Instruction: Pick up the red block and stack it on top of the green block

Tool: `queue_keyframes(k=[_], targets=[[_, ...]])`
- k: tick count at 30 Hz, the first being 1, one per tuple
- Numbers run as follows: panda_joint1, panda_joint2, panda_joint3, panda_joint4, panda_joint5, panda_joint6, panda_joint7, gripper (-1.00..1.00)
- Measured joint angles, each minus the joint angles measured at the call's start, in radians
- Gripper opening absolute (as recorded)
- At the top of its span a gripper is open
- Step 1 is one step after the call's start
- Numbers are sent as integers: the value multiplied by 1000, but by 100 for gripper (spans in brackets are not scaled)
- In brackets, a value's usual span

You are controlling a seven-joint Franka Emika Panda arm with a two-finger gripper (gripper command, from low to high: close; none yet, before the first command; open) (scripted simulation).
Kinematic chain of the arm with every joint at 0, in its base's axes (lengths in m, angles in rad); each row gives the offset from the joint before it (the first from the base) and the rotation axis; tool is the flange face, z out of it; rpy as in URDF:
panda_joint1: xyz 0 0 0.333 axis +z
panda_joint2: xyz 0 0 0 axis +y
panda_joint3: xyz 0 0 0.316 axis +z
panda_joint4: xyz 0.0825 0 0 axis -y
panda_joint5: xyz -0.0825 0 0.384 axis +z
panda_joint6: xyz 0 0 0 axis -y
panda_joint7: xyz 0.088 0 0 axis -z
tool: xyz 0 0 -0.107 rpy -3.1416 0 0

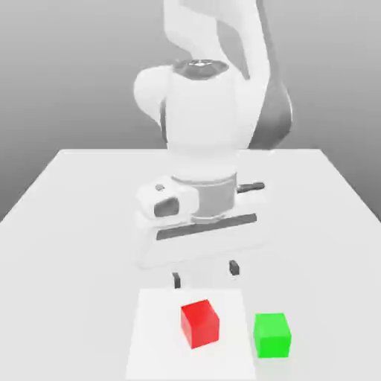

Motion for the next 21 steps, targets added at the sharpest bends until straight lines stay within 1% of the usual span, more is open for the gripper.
queue_keyframes(k=[5, 6, 13, 18, 21], targets=[[-19, 179, 26, 12, 29, 145, -33, 0], [-27, 215, 36, 17, 38, 175, -39, -100], [-29, 223, 39, 18, 38, 181, -39, -100], [-16, 69, 16, -5, -5, 50, -8, -100], [42, 13, 55, 19, -18, -30, -29, -100]])
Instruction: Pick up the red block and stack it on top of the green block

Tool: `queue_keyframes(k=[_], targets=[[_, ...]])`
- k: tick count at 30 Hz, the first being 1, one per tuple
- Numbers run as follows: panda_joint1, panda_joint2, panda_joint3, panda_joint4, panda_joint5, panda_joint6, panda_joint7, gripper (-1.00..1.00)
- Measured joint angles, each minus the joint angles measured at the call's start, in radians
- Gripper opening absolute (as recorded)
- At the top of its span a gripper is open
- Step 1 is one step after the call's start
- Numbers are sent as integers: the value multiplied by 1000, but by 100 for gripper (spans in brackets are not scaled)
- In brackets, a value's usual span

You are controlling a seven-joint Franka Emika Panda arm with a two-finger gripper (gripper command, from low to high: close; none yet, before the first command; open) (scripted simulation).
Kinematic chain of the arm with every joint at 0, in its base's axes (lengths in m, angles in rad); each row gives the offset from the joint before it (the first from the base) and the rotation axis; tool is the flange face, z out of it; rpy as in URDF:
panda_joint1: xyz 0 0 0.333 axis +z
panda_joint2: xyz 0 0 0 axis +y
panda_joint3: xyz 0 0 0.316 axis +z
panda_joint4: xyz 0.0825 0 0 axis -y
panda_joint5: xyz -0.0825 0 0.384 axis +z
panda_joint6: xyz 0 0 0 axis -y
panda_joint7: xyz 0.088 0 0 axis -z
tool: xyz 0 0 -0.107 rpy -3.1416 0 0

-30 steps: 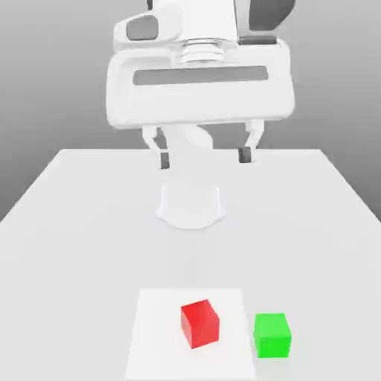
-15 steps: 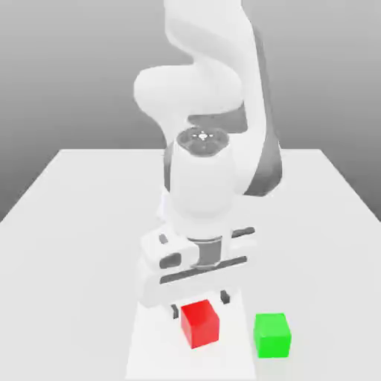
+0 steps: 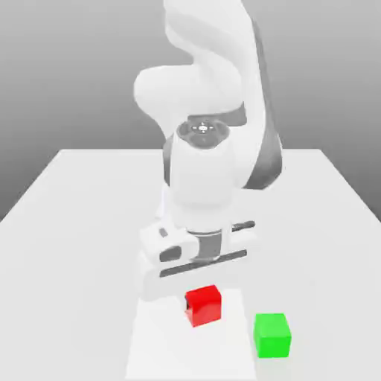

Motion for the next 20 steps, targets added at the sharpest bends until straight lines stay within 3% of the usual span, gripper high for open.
queue_keyframes(k=[4, 8, 9, 16, 20], targets=[[106, -11, 59, 63, -14, -74, -52, -100], [108, 110, 60, 78, -23, 32, -55, -100], [109, 140, 59, 80, -26, 60, -53, 100], [109, 144, 59, 80, -26, 65, -53, 100], [112, 24, 58, 75, -18, -49, -59, 100]])
